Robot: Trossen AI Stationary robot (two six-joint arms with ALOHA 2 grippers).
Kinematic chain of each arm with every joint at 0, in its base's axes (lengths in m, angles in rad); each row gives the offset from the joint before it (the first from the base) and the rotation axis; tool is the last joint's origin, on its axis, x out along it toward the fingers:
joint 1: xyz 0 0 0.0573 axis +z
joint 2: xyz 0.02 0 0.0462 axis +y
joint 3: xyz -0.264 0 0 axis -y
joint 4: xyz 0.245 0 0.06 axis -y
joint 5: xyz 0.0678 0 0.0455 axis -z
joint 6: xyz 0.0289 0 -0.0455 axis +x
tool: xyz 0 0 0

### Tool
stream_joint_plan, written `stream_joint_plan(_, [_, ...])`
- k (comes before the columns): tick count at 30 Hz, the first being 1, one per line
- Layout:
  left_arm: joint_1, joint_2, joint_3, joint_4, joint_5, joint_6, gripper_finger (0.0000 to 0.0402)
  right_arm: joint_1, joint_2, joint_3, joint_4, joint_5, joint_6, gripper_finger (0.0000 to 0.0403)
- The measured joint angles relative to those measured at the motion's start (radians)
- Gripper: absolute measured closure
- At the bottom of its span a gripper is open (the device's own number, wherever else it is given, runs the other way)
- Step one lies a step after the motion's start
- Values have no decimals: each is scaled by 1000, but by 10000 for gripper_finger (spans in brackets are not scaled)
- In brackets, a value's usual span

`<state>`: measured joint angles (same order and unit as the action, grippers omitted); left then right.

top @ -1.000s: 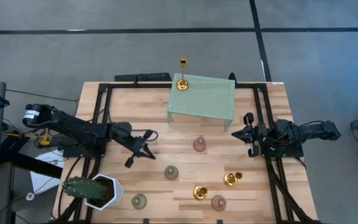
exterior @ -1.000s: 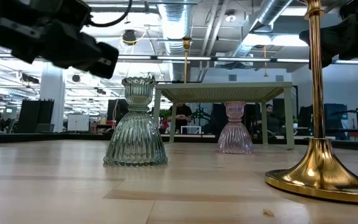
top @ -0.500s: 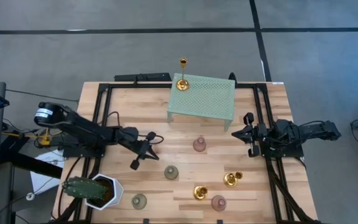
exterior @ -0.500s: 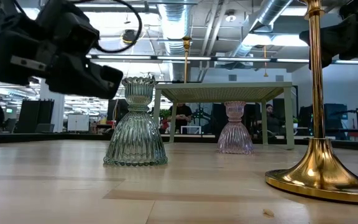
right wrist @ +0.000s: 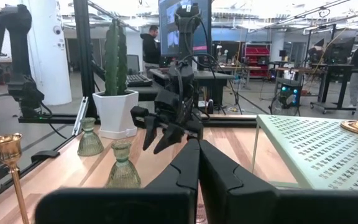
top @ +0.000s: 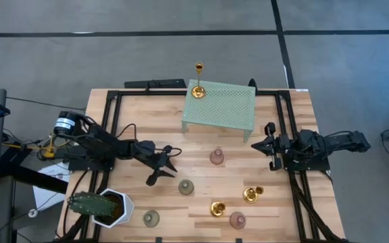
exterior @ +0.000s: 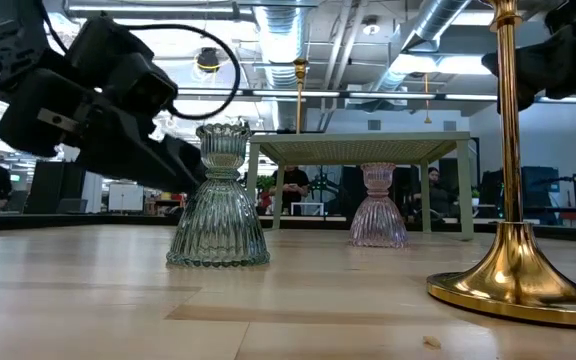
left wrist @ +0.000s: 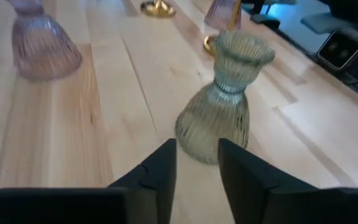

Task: Pick & Place candle stick holders
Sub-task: Put the top green glass candle holder on the shelf

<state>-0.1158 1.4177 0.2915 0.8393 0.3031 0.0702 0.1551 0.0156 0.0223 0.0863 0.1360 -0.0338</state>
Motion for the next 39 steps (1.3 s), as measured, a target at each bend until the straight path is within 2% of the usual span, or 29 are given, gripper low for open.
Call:
stream_joint_plan(9, [-2, 52, 49, 23, 25, 16, 188, 0, 0, 0, -8, 0, 0, 403])
stream_joint_plan(13, [-37, 64, 64, 33, 55, 106, 154, 0, 0, 0, -6, 0, 0, 403])
stream_joint_plan(17, [-99, 79, 66, 37, 55, 270, 141, 0, 0, 0, -4, 0, 0, 403])
stream_joint_plan(20, [-121, 85, 66, 49, -11, 313, 140, 0, 0, 0, -4, 0, 0, 403])
stream_joint_plan(24, [-114, 83, 66, 56, -94, 314, 139, 0, 0, 0, -2, 0, 0, 403])
stream_joint_plan(28, [-96, 82, 81, 60, -98, 254, 133, 0, 0, 0, 3, 0, 1, 403])
stream_joint_plan(34, [-107, 82, 123, 61, 20, 209, 105, 0, 0, 0, 4, 0, 8, 403])
stream_joint_plan(39, [-106, 131, 146, 61, 5, 184, 76, 0, 0, 0, 4, 0, 8, 403])
